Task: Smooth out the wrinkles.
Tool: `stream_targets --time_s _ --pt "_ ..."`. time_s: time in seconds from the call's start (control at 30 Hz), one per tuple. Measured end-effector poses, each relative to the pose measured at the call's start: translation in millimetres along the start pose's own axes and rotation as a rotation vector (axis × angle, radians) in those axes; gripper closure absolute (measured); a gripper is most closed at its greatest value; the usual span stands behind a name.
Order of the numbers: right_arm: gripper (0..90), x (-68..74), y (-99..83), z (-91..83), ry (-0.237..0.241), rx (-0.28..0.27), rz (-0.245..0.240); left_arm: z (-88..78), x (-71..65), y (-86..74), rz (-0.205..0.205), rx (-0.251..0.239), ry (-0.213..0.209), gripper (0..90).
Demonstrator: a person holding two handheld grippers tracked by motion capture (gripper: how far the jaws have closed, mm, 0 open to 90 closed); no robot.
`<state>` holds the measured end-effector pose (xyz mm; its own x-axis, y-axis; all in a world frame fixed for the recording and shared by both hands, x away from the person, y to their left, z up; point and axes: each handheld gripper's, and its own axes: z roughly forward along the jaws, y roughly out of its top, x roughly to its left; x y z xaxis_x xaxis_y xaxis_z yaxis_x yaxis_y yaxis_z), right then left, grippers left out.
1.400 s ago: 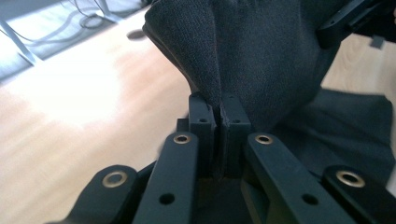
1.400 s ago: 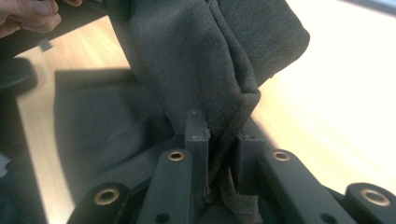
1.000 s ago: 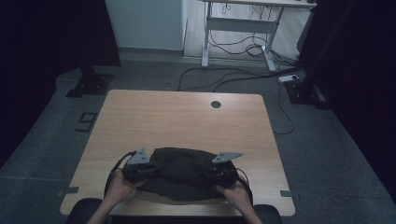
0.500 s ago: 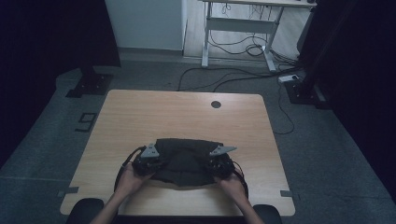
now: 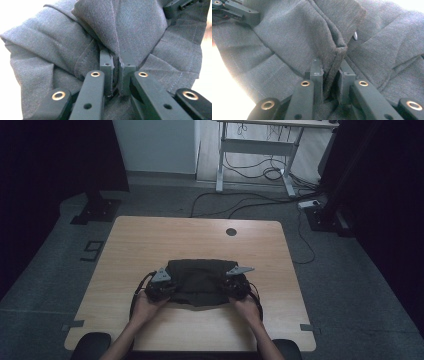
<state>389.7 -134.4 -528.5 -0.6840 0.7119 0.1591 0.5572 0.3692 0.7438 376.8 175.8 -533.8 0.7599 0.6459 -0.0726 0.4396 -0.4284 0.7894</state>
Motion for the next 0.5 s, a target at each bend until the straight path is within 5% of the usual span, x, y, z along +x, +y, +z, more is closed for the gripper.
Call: stream_targets --time_s 0.1,0.37,0.43,0.5 --pt "74.6 2.0 0.4 -2.3 -0.003 -0.003 -0.008 -1.1 -1.5 -0.5 -0.006 0.006 -0.014 77.8" --pt "43.8 -8.7 -7.3 -29.2 0.055 -0.041 -0.033 -22.2 -0.6 4.6 -0.01 -0.011 -0.116 43.9" --pt "39.9 -12.8 -10.4 -36.6 0.052 -0.034 -0.041 -34.7 5.4 5.1 0.008 0.009 -0.148 36.5" --pt "37.4 -18.7 -14.7 -44.3 0.042 -0.015 -0.053 -45.2 10.3 3.8 0.037 0.021 -0.135 30.5"
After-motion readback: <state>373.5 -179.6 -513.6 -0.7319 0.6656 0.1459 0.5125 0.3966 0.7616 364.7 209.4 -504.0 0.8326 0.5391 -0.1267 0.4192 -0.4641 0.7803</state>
